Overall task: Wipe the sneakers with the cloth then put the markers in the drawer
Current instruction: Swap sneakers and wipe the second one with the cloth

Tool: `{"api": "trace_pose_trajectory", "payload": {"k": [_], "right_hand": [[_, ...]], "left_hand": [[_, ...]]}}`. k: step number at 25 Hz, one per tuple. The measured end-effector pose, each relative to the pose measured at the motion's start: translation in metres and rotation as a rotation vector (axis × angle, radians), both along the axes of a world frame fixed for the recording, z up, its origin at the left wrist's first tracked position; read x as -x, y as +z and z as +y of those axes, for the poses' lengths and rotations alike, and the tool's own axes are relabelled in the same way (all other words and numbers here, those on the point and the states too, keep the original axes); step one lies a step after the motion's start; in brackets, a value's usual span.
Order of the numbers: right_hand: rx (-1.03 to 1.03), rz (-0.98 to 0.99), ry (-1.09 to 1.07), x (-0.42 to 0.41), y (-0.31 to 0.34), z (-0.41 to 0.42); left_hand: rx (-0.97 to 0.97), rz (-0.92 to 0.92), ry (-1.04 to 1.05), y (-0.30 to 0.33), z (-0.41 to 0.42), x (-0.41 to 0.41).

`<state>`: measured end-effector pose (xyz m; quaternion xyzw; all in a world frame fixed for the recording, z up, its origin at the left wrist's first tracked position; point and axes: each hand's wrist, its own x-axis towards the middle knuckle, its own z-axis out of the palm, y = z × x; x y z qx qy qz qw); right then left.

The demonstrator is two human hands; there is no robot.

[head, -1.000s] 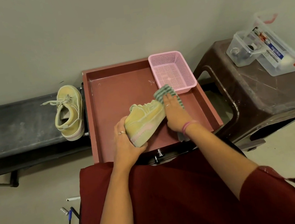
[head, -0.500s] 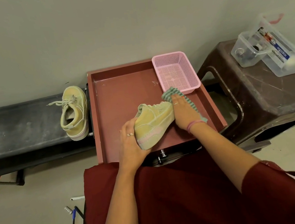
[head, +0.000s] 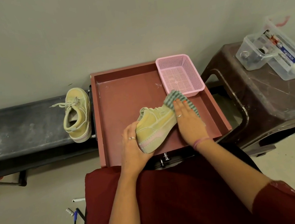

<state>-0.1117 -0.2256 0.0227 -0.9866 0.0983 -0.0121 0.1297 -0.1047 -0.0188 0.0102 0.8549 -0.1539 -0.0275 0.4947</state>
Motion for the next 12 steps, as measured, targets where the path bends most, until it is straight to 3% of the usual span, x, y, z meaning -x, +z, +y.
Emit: {"api": "trace_pose_trajectory", "payload": {"k": [5,12], "right_hand": [[-0.251,0.126,-0.125,-0.012,0.0,-0.021],[-0.272,0.204,-0.128,-0.018,0.001,-0.017]], "left_hand": [[-0.049,0.011,0.012,-0.004,0.004,-0.006],[-0.243,0.101,-0.039,0.003,0.014,-0.026]]}}
